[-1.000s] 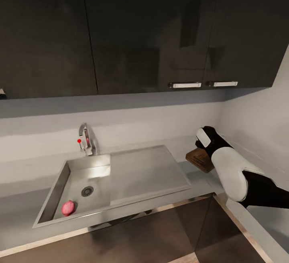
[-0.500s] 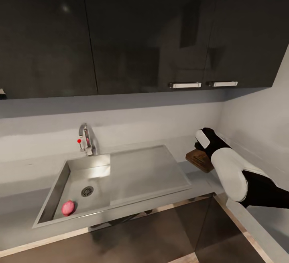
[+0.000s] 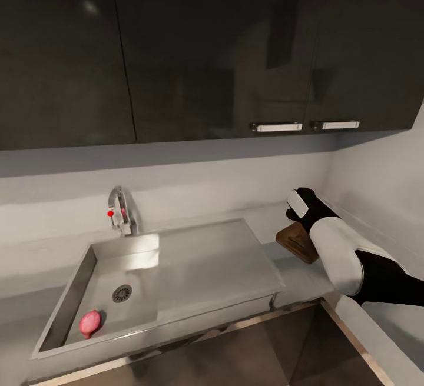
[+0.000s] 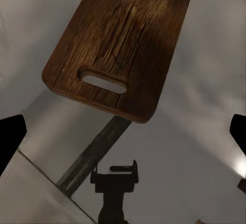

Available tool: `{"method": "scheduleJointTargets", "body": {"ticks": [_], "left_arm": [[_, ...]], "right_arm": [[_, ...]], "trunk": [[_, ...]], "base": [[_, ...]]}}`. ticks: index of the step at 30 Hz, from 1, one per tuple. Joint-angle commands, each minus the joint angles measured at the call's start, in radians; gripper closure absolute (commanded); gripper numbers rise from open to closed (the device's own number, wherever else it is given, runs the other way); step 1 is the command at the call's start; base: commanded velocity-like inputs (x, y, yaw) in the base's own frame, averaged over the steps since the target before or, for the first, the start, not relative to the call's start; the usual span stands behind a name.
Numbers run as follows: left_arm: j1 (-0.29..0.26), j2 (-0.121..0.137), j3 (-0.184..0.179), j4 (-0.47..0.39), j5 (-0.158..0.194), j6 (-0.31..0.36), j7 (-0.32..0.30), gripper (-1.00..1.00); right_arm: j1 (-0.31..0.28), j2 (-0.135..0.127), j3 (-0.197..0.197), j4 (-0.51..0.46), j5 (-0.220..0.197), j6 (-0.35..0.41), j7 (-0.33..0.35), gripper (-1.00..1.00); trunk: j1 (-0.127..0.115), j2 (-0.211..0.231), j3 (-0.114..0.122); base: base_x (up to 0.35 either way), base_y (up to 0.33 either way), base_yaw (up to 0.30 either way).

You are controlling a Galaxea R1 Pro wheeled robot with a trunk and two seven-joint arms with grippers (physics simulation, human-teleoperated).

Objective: In the kitchen, take the Vidalia onion out of the sink, dice it on the chopping board with the paring knife, put the diced onion into the bowl on the countertop, then place both the paring knife and the chopping board into the sink.

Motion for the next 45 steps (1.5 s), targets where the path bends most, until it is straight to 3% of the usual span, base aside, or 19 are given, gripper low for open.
{"method": "scheduleJointTargets", "body": {"ticks": [1, 17, 20, 24, 27, 28, 30, 34, 45], "left_arm": [[0.001, 0.000, 0.000, 0.004, 0.001, -0.001, 0.000, -1.00], [0.001, 0.000, 0.002, 0.045, 0.001, -0.003, 0.000, -1.00], [0.000, 0.000, 0.002, 0.052, 0.001, -0.003, 0.000, -1.00], [0.000, 0.000, 0.003, 0.068, 0.001, -0.003, 0.000, -1.00], [0.000, -0.001, 0.003, 0.085, 0.000, -0.003, -0.001, -1.00], [0.000, -0.002, 0.004, 0.098, 0.000, -0.003, -0.001, -1.00], [0.000, -0.003, 0.004, 0.107, -0.001, -0.003, -0.001, -1.00], [0.000, -0.003, 0.004, 0.114, -0.001, -0.003, -0.002, -1.00], [-0.001, -0.003, 0.004, 0.117, -0.001, -0.003, -0.003, -1.00]], "right_arm": [[0.000, -0.001, 0.003, -0.001, -0.010, 0.002, -0.007, -1.00], [0.000, -0.006, -0.001, 0.001, -0.007, -0.054, -0.015, -1.00], [0.000, -0.004, -0.001, 0.001, -0.022, -0.068, -0.015, -1.00], [0.000, -0.002, -0.001, 0.002, -0.083, -0.119, -0.022, -1.00], [0.000, 0.000, -0.001, 0.002, -0.153, -0.162, -0.055, -1.00], [0.000, 0.002, 0.000, 0.002, -0.202, -0.188, -0.090, -1.00], [0.000, 0.002, 0.001, 0.002, -0.252, -0.220, -0.130, -1.00], [0.000, 0.002, 0.002, 0.002, -0.322, -0.301, -0.203, -1.00], [0.000, 0.013, 0.003, 0.002, -0.349, -0.391, -0.285, -1.00]], "trunk": [[0.001, 0.000, 0.000], [0.001, 0.000, 0.000], [0.001, 0.000, 0.000], [0.001, 0.000, 0.000], [0.001, 0.000, 0.000], [0.001, 0.000, 0.000], [0.001, 0.000, 0.000], [0.001, 0.000, 0.000], [0.001, 0.000, 0.000]], "base": [[0.165, 0.000, 0.000], [0.022, 0.000, 0.000], [0.000, 0.000, 0.000], [0.000, 0.000, 0.000], [0.000, 0.000, 0.000], [0.000, 0.000, 0.000], [0.000, 0.000, 0.000], [0.000, 0.000, 0.000], [0.000, 0.000, 0.000]]}}
